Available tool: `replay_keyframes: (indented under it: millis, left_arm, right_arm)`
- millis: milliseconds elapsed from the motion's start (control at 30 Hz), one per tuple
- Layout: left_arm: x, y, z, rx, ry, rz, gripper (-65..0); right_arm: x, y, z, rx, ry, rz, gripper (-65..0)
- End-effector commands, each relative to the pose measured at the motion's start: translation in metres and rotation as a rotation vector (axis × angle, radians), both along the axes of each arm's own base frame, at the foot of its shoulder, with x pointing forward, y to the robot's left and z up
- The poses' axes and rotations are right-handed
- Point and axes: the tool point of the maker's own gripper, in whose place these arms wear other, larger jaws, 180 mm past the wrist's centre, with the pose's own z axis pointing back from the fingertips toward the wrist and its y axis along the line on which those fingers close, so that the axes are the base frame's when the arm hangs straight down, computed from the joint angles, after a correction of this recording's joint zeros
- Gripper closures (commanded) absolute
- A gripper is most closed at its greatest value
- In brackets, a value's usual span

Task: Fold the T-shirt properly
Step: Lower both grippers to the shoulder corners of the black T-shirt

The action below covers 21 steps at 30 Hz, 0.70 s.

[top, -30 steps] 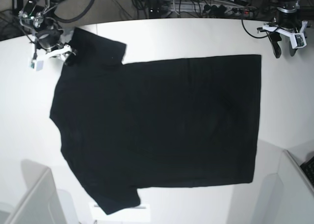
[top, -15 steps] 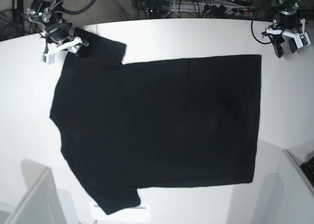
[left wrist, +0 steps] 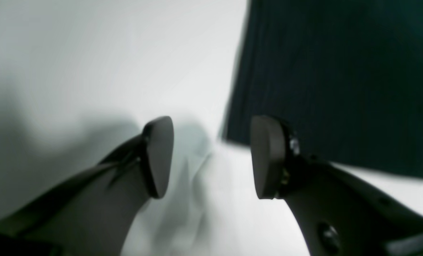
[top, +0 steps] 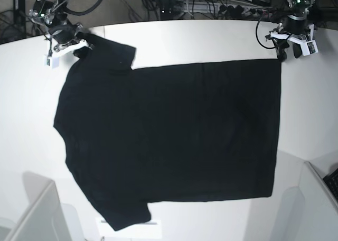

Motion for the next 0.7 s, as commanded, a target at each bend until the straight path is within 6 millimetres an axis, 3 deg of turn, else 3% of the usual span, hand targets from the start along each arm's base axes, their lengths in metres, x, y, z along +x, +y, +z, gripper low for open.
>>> replay_keyframes:
  millis: [0, 267, 667]
  left_arm:
    - [0.012, 0.004, 0.010, 0.010, -0.040, -0.002, -33.9]
    - [0.029, -0.006, -0.001, -0.054, -0.027, 0.024, -33.9]
    - [0.032, -0.012, -0.037, -0.135, 0.071, 0.060, -32.7]
  right_arm:
    - [-0.021, 0.002, -0.013, -0.006, 0.105, 0.024, 0.0]
    - [-0.021, 0.002, -0.012, -0.008, 0.104, 0.023, 0.0]
    - [-0.019, 0.001, -0.010, -0.013, 0.096, 0.025, 0.0]
